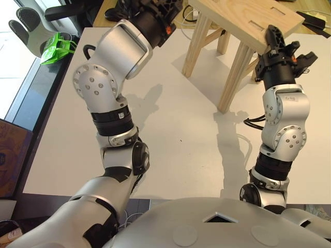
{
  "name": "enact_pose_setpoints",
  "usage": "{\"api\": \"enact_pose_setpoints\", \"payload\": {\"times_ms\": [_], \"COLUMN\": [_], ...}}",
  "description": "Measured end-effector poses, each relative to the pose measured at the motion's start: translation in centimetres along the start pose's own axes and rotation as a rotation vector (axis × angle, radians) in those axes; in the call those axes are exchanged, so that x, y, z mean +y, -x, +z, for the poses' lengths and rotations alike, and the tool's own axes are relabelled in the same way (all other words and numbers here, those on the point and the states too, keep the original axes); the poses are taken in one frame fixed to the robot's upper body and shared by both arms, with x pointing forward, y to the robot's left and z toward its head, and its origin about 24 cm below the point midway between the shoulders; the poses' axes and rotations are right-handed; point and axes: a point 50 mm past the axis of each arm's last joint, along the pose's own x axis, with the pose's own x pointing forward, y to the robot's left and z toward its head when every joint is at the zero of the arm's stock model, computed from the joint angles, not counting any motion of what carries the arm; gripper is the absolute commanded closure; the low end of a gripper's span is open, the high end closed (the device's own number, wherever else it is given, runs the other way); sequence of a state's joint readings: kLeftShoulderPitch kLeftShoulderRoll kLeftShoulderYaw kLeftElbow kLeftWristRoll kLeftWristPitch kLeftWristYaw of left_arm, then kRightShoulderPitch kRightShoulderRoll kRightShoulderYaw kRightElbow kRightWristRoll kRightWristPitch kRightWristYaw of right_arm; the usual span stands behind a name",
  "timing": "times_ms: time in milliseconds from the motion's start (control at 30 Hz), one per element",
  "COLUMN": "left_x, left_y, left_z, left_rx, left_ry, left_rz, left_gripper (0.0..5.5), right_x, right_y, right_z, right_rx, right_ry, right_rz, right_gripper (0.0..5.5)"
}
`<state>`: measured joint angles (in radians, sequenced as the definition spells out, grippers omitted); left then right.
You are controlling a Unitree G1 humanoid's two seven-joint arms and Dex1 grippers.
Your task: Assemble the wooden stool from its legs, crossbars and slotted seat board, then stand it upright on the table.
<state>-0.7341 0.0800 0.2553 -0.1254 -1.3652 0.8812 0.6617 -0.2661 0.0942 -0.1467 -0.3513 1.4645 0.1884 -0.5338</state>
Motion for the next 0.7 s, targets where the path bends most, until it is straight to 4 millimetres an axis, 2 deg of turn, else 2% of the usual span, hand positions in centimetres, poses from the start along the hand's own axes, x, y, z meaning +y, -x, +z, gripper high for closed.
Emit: {"api": "enact_pose_setpoints", "payload": {"times_ms": [133, 200, 433, 700], "left_x": [0.1, 0.1, 0.2, 0.2], "left_y": [0.0, 0.0, 0.0, 0.1], "left_z": [0.0, 0.0, 0.2, 0.2], "left_rx": [0.003, 0.003, -0.001, -0.002], "left_ry": [0.001, 0.001, -0.005, -0.005], "left_rz": [0.002, 0.004, 0.010, 0.008], "left_gripper": [4.03, 4.03, 4.03, 4.03], "right_x": [-0.4, -0.5, -0.4, -0.8], "right_y": [-0.2, 0.4, 2.6, 3.2], "right_z": [-1.7, -2.5, -2.1, -2.7], "right_rx": [0.050, 0.100, 0.109, 0.188], "right_ry": [0.090, 0.114, 0.085, 0.059], "right_rz": [0.009, 0.026, 0.060, 0.127], "right_gripper": [3.93, 3.93, 3.93, 4.07]}}
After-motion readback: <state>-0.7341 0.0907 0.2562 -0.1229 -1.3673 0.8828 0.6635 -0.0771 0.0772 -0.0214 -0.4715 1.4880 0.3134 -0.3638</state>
